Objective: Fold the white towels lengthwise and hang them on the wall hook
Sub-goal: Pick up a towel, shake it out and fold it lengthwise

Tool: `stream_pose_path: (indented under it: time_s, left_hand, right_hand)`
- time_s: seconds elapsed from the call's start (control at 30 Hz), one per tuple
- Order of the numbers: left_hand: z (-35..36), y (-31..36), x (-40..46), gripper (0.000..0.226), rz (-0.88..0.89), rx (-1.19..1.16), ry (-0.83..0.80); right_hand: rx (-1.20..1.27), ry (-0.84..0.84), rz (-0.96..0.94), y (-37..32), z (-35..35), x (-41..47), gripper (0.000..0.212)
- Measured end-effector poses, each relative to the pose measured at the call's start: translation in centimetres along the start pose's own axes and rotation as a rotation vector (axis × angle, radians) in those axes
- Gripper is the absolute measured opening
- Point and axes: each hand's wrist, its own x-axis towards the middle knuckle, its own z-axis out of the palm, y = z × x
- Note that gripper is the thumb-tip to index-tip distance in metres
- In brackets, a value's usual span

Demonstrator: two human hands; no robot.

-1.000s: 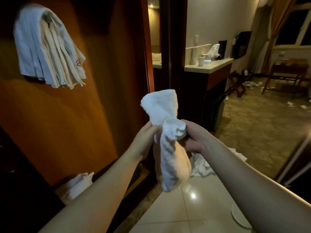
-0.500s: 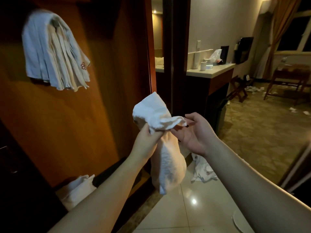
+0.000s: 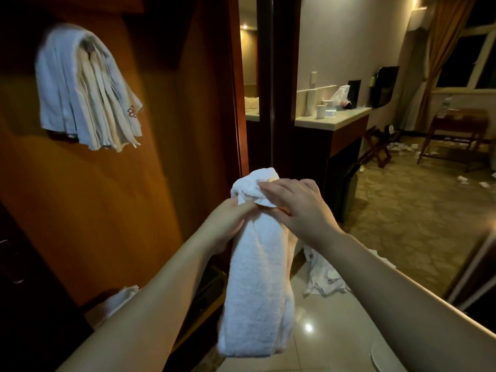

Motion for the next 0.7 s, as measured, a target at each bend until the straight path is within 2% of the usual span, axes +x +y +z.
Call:
stream_pose_path:
  time_s: [0.07, 0.2, 0.3, 0.37, 0.4, 0.43, 0.47, 0.53, 0.6, 0.63, 0.7]
  left_hand:
    - [-0.3, 0.2, -0.1, 0.03, -0.051, 0.001, -0.042]
    - [-0.3, 0.0, -0.4, 0.017, -0.086, 0.046, -0.056]
    - [0.3, 0.0, -0.5, 0.019, -0.06, 0.052, 0.088]
    - [0.8, 0.4, -0.6, 0.021, -0.004, 0.108, 0.128]
    - [0.9, 0.5, -0.7, 0.025, 0.014, 0.15, 0.136]
    - [1.1, 0.6, -0.8, 0.029, 0.023, 0.195, 0.143]
    - [1.2, 0.7, -0.8, 0.029, 0.028, 0.245, 0.146]
    - [1.3, 0.6, -0.7, 0.02, 0.044, 0.366, 0.155]
    - [1.5, 0.4, -0.4, 0.014, 0.069, 0.462, 0.163]
    - [1.6, 0.4, -0.3, 0.019, 0.077, 0.496, 0.171]
    - [1.8, 0.3, -0.1, 0.029, 0.074, 0.553, 0.195]
  right_hand:
    - [-0.034, -0.056, -0.01, 0.3, -0.6, 0.6, 0.041]
    - [0.127, -0.064, 0.073, 0.0, -1.3, 1.2, 0.033]
    - [0.458, -0.08, 0.516, -0.8, -1.2, 1.3, 0.039]
    - [0.904, -0.045, 0.896, -0.9, -1.0, 1.3, 0.029]
    - [0.997, -0.027, 1.023, -1.0, -1.1, 1.3, 0.021]
    - [0.973, -0.04, 1.059, -1.0, -1.2, 1.4, 0.017]
    - [0.809, -0.093, 0.977, -0.7, -1.3, 1.3, 0.018]
    - [0.395, -0.212, 0.642, -0.5, -1.8, 1.5, 0.023]
    - [0.227, -0.307, 0.408, -1.0, -2.3, 2.1, 0.043]
    - [0.179, -0.319, 0.343, -1.1, -2.4, 2.4, 0.048]
    - [0.037, -0.271, 0.262, -1.1, -2.3, 2.9, 0.042]
